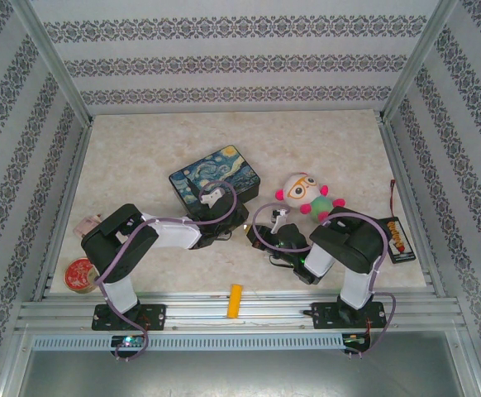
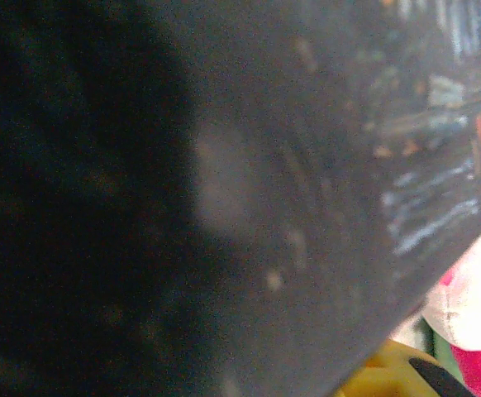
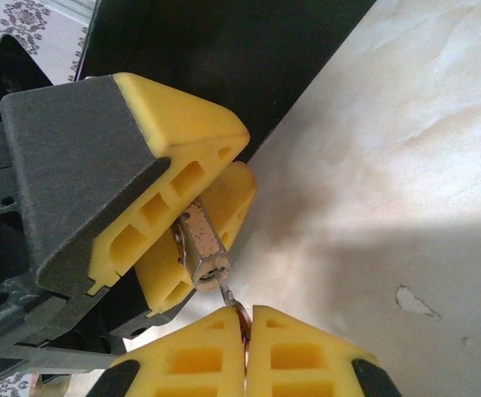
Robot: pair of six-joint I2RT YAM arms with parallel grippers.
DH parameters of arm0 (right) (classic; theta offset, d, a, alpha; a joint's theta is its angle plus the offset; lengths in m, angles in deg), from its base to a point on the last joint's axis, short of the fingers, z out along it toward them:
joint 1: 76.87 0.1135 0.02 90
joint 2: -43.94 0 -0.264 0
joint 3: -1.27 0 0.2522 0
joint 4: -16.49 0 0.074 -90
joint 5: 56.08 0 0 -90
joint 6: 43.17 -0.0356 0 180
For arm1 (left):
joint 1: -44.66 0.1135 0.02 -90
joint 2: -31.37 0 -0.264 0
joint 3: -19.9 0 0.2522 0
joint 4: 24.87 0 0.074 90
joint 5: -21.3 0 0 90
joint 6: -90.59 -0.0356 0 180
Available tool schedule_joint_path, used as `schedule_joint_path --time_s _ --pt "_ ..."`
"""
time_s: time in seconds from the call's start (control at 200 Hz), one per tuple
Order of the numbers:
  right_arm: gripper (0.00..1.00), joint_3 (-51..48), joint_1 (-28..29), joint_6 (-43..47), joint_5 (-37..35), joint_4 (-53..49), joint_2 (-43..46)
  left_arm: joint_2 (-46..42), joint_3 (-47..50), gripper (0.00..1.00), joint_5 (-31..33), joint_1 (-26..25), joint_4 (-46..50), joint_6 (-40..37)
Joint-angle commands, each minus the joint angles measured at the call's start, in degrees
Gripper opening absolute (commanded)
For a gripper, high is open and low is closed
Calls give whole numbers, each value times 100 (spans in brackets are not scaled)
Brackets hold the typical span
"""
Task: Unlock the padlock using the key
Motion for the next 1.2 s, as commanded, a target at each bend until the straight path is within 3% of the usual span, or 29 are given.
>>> schedule_joint_path --time_s 0.0,0.2,0.964,1.194 --pt "0 145 -144 75 2 167 -43 15 121 16 -536 -25 169 419" --pt "0 357 -264 190 369 -237 151 16 133 16 -547 -25 150 419" --pt "0 238 -654 425 503 -776 541 -63 234 16 -538 -25 97 441" --pt "0 501 -867 646 1014 -1151 571 -38 233 16 -637 -34 41 427"
